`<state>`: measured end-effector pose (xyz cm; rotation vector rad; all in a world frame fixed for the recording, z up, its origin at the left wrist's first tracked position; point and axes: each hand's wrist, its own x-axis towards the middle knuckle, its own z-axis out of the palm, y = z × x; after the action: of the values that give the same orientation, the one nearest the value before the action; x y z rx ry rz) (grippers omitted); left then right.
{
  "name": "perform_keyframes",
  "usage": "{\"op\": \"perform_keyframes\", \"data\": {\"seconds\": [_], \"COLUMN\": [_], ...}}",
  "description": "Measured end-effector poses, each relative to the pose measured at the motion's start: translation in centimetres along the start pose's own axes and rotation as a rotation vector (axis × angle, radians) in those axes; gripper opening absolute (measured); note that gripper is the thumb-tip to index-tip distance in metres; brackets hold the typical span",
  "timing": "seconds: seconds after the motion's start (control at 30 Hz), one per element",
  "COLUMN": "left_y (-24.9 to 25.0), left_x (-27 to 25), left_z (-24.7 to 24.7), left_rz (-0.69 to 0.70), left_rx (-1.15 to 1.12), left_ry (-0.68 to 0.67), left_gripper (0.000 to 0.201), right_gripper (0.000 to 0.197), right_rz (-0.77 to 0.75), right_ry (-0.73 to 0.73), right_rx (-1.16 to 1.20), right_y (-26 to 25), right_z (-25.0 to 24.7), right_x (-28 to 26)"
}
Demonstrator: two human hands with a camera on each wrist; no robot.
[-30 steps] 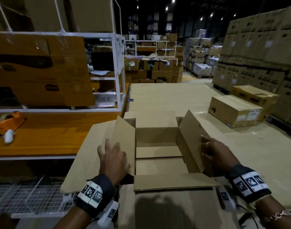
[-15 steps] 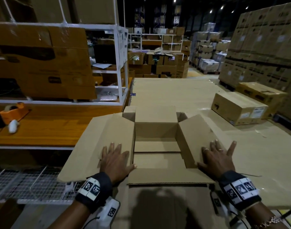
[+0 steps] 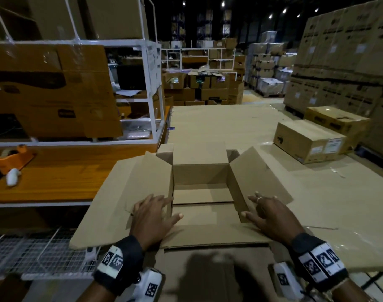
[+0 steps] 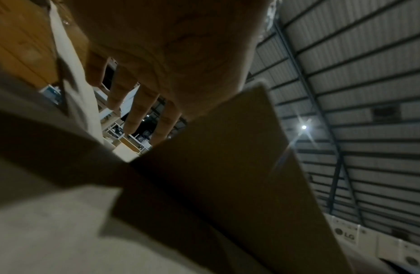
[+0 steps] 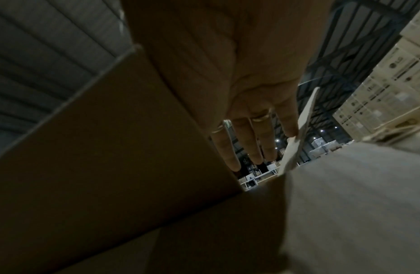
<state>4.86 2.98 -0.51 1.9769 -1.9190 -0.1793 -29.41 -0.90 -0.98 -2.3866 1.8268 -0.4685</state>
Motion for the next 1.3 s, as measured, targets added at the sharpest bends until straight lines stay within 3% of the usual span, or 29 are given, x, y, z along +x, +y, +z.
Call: {"op": "perform_keyframes", "data": {"seconds": [0.1,0.17,0.23,0.33,0.6,0.73,0.93,1.3], "left_y": [0.9,1.2,1.6,3.1,12.3,18.2,29.1,43.7], "left_x": [-0.9,-1.5,-1.9,-2.4,-3.1,-2.9,-3.0,-1.3], "left_z": [0.0,0.0,-0.3,-1.1,-1.4,1.1,6.7,15.7], "left_rz": [0.026,0.050,0.074,0.155,0.385,0.435,0.351,0.255], "left_rx": [-0.048,-0.088,-0.152,-0.184,-0.085,-0.175,-0.356,-0.473], "left_ry": [-0.038,-0.067,-0.088,-0.063,0.064,0.036,0.005,0.037], "left_gripper": [0.064,0.064,0.063,0.063,0.065,0.059,0.044,0.032], "right_gripper": [0.050,0.043,0.021,0.052,0.053,0.047,0.042,0.043], "right_rz": [0.034,0.061,0.097,0.096,0.008,0.018,0.099,0.204], "right_ry": [-0.012,0.013,0.046,0.158,0.334,0.406,0.476,0.423], "right_rx": [0.041,0.122,0.225,0.253,0.234,0.306,0.440,0.584], "right_y": [-0.5,-0.8,-1.2,-1.3,1.5,5.6,15.3,31.1], "right_z": [-0.3,-0.9,-1.9,-3.1,-6.1,-6.8,-6.9,-9.0], "right_x": [-0.8,-1.7,-2.9,-4.4,-7.7,-9.0,-12.2,-15.4]}}
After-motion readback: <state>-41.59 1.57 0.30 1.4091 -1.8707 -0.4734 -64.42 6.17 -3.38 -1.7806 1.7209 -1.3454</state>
